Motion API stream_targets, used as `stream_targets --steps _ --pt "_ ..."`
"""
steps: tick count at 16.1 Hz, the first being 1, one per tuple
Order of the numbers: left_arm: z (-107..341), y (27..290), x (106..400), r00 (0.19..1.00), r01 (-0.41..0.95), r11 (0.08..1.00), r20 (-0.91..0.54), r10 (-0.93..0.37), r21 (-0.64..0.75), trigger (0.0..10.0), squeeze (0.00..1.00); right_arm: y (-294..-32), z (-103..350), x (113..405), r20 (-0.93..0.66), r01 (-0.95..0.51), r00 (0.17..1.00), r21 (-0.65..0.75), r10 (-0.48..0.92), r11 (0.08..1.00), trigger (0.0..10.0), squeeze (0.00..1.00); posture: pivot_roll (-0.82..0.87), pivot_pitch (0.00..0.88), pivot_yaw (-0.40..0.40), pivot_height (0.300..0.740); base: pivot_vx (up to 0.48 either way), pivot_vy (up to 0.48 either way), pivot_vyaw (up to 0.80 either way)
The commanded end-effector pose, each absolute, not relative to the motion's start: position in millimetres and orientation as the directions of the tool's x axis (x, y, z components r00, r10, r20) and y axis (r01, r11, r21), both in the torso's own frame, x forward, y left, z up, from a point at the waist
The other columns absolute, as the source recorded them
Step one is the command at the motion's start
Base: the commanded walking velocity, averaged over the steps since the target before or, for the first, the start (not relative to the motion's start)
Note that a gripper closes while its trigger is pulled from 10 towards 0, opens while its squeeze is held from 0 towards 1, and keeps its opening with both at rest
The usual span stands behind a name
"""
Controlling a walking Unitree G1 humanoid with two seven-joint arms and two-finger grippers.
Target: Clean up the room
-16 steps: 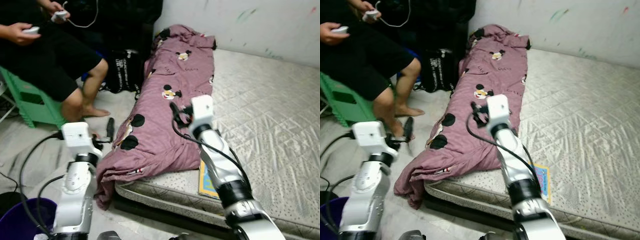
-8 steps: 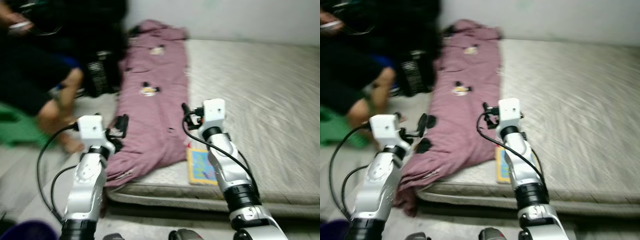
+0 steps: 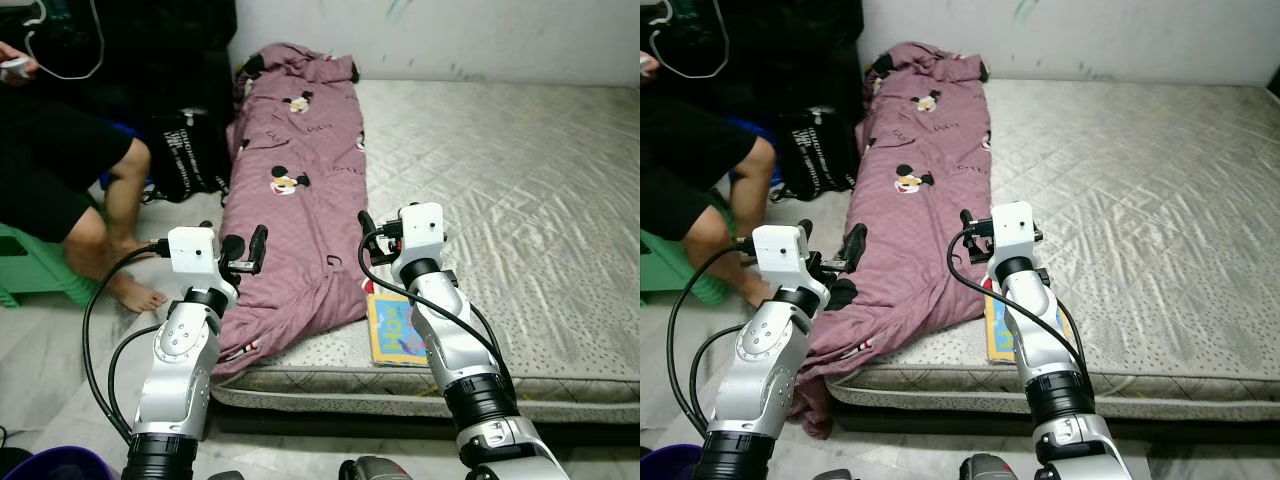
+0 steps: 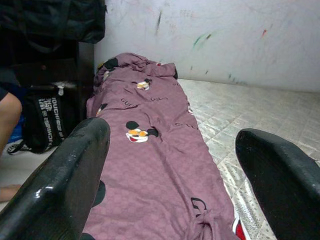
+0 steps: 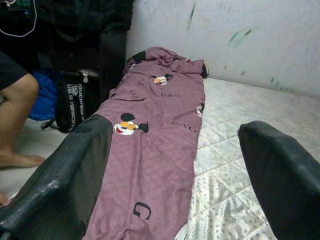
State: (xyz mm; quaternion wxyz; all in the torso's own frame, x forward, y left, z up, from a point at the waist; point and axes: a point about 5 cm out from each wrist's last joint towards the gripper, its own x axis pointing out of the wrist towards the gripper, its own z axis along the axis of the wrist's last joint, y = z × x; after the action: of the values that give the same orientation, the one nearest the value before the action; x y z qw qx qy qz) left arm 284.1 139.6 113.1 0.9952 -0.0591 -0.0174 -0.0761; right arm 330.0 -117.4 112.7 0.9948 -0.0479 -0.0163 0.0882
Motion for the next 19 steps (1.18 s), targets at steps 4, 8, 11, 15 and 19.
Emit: stream_targets --steps 4,8,11,15,19 --pt "112.8 141.9 284.3 0.988 0.151 0.983 0.043 -0.147 -0.103 10.0 0.00 -114.6 117.3 333.1 0.041 -0.180 0.982 -0.099 0.185 0.979 10.0 0.00 0.05 0.000 0.018 0.740 0.000 -0.326 0.00" --pt "113.1 141.3 285.1 0.987 0.156 0.983 0.045 -0.152 -0.100 10.0 0.00 -114.2 116.5 333.0 0.040 -0.182 0.982 -0.102 0.187 0.978 10.0 0.00 0.05 0.000 0.017 0.740 0.000 -0.352 0.00" --pt "113.0 141.2 285.5 0.987 0.157 0.983 0.046 -0.153 -0.099 10.0 0.00 -114.0 116.5 333.7 0.040 -0.184 0.981 -0.105 0.190 0.977 10.0 0.00 0.05 0.000 0.015 0.740 0.000 -0.329 0.00" --pt "113.8 139.7 285.1 0.987 0.159 0.982 0.048 -0.155 -0.099 10.0 0.00 -114.0 115.5 334.1 0.038 -0.188 0.980 -0.108 0.193 0.976 10.0 0.00 0.06 0.000 0.015 0.740 0.000 -0.319 0.00" --pt "113.5 138.4 285.4 0.986 0.165 0.981 0.049 -0.161 -0.099 10.0 0.00 -113.9 114.7 334.3 0.039 -0.190 0.980 -0.110 0.195 0.976 10.0 0.00 0.05 0.000 0.016 0.740 0.000 -0.290 0.00"
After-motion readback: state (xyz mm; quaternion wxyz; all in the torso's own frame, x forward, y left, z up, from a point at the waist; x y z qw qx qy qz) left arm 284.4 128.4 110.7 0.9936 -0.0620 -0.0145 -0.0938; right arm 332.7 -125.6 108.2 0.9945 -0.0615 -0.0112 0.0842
